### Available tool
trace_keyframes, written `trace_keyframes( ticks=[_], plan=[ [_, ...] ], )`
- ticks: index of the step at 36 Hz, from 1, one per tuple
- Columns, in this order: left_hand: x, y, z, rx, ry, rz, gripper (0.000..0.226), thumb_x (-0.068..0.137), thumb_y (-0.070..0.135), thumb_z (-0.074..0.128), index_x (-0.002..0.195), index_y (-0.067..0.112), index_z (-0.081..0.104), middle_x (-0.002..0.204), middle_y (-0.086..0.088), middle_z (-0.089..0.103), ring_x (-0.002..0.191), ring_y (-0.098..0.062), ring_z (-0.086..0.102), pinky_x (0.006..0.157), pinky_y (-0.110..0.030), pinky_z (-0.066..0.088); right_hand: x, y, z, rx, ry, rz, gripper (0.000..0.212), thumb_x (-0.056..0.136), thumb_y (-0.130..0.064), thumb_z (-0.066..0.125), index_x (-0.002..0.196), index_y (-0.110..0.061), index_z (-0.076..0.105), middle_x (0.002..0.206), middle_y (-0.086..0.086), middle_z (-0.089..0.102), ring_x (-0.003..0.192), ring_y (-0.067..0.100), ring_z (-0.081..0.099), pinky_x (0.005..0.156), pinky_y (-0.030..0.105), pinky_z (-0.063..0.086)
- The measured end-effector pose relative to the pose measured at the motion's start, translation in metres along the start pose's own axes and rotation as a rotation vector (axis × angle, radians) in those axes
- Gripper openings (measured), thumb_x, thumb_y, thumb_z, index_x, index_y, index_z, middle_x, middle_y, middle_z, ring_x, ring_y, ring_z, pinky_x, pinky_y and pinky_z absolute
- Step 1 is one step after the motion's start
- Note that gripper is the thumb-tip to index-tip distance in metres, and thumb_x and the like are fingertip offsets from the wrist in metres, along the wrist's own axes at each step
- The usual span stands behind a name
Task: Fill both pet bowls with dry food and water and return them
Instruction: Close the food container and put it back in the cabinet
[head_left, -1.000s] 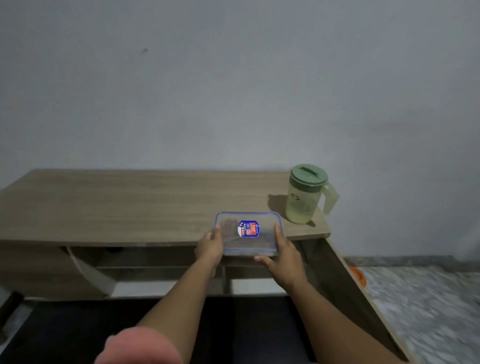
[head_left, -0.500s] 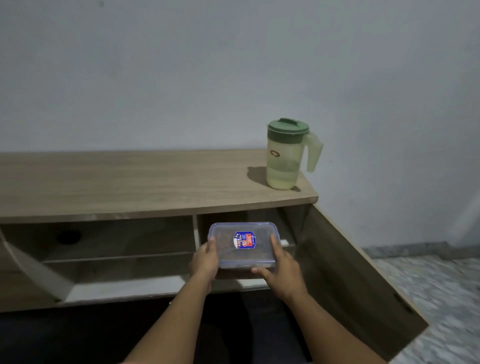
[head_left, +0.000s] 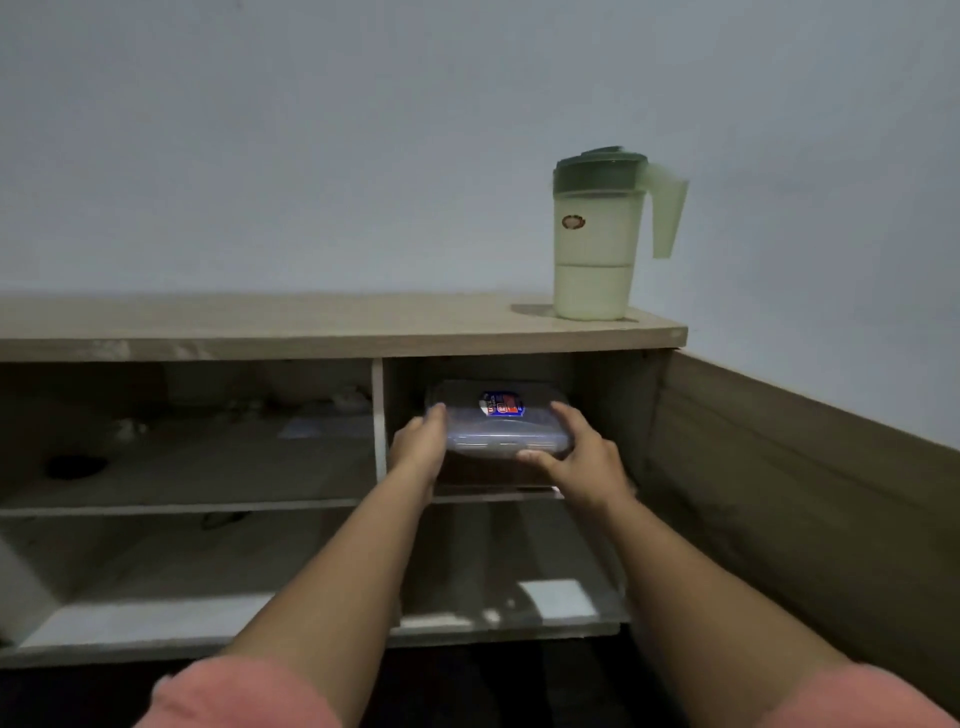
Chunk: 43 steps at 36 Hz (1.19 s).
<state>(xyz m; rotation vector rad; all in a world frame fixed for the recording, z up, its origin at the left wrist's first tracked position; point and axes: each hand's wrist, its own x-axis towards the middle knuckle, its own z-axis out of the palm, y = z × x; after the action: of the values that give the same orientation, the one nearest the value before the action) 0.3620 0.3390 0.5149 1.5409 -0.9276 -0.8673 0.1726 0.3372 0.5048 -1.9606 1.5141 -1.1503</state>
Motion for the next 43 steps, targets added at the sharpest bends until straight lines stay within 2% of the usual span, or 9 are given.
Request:
trace_keyframes(
  ticks=[6, 11, 17, 22, 28, 32, 36, 41, 43],
  plan=[
    [0.025, -0.024, 0.012, -0.088, -0.007, -0.059, 0.057, 0.093, 0.053, 0.042, 0.132, 0.013, 0.052, 0.122, -0.014, 0.060, 0.111, -0.031, 0.058, 0.102, -0.047, 0.045, 0.016, 0.020, 0.018, 0.020, 0.022, -0.001, 0.082, 0.074, -0.044, 0.076, 0.144, -0.028, 0.037, 0.144, 0.006, 0.048, 0.132, 0.025, 0.045, 0.105, 0.035, 0.041],
    [0.039, -0.037, 0.022, -0.102, 0.015, -0.124, 0.055, 0.097, 0.047, 0.041, 0.135, 0.008, 0.048, 0.127, -0.016, 0.057, 0.115, -0.032, 0.055, 0.104, -0.045, 0.043, 0.019, 0.030, 0.025, 0.014, 0.008, 0.020, 0.078, 0.076, -0.043, 0.076, 0.142, -0.026, 0.040, 0.141, 0.007, 0.050, 0.130, 0.025, 0.046, 0.102, 0.034, 0.042],
    [0.047, -0.040, 0.029, -0.114, 0.024, -0.164, 0.046, 0.097, 0.041, 0.041, 0.128, 0.009, 0.052, 0.117, -0.015, 0.060, 0.106, -0.029, 0.059, 0.097, -0.043, 0.049, 0.028, 0.037, 0.027, 0.059, 0.015, 0.056, 0.075, 0.077, -0.041, 0.075, 0.143, -0.027, 0.041, 0.140, 0.010, 0.051, 0.128, 0.025, 0.048, 0.101, 0.030, 0.041],
    [0.061, -0.043, 0.035, -0.151, 0.007, -0.170, 0.062, 0.086, 0.057, 0.041, 0.124, 0.011, 0.057, 0.112, -0.015, 0.064, 0.099, -0.032, 0.064, 0.093, -0.044, 0.053, 0.037, 0.040, 0.034, 0.062, 0.040, 0.072, 0.074, 0.079, -0.042, 0.073, 0.143, -0.025, 0.040, 0.140, 0.010, 0.050, 0.130, 0.026, 0.045, 0.102, 0.029, 0.039],
    [0.071, -0.045, 0.039, -0.150, 0.012, -0.175, 0.061, 0.091, 0.059, 0.039, 0.119, 0.009, 0.060, 0.108, -0.015, 0.065, 0.099, -0.032, 0.063, 0.095, -0.044, 0.052, 0.043, 0.041, 0.038, 0.057, 0.059, 0.082, 0.071, 0.078, -0.041, 0.074, 0.140, -0.023, 0.043, 0.134, 0.012, 0.055, 0.125, 0.028, 0.049, 0.100, 0.030, 0.042],
    [0.085, -0.051, 0.040, -0.138, 0.017, -0.170, 0.071, 0.081, 0.066, 0.039, 0.121, 0.011, 0.061, 0.109, -0.013, 0.066, 0.099, -0.033, 0.064, 0.096, -0.045, 0.051, 0.044, 0.042, 0.039, 0.062, 0.059, 0.080, 0.071, 0.078, -0.040, 0.075, 0.139, -0.023, 0.043, 0.132, 0.010, 0.056, 0.121, 0.025, 0.053, 0.097, 0.028, 0.043],
    [0.083, -0.049, 0.038, -0.125, 0.017, -0.165, 0.069, 0.088, 0.065, 0.039, 0.124, 0.010, 0.059, 0.113, -0.014, 0.065, 0.103, -0.033, 0.062, 0.098, -0.046, 0.050, 0.045, 0.042, 0.039, 0.061, 0.051, 0.082, 0.071, 0.079, -0.040, 0.074, 0.140, -0.023, 0.042, 0.134, 0.010, 0.055, 0.123, 0.025, 0.051, 0.097, 0.027, 0.042],
    [0.068, -0.045, 0.036, -0.040, 0.007, -0.141, 0.087, 0.087, 0.075, 0.025, 0.130, 0.005, 0.054, 0.120, -0.016, 0.060, 0.110, -0.033, 0.057, 0.105, -0.042, 0.041, 0.044, 0.041, 0.039, 0.046, -0.002, 0.106, 0.080, 0.080, -0.044, 0.072, 0.146, -0.026, 0.030, 0.140, 0.011, 0.049, 0.129, 0.028, 0.047, 0.103, 0.033, 0.041],
    [0.056, -0.045, 0.034, 0.084, -0.001, -0.145, 0.089, 0.091, 0.072, 0.015, 0.128, 0.001, 0.055, 0.113, -0.017, 0.058, 0.103, -0.030, 0.056, 0.095, -0.034, 0.039, 0.037, 0.037, 0.036, -0.002, -0.048, 0.142, 0.089, 0.080, -0.048, 0.070, 0.150, -0.028, 0.019, 0.143, 0.014, 0.044, 0.131, 0.031, 0.044, 0.105, 0.037, 0.040]
  ],
)
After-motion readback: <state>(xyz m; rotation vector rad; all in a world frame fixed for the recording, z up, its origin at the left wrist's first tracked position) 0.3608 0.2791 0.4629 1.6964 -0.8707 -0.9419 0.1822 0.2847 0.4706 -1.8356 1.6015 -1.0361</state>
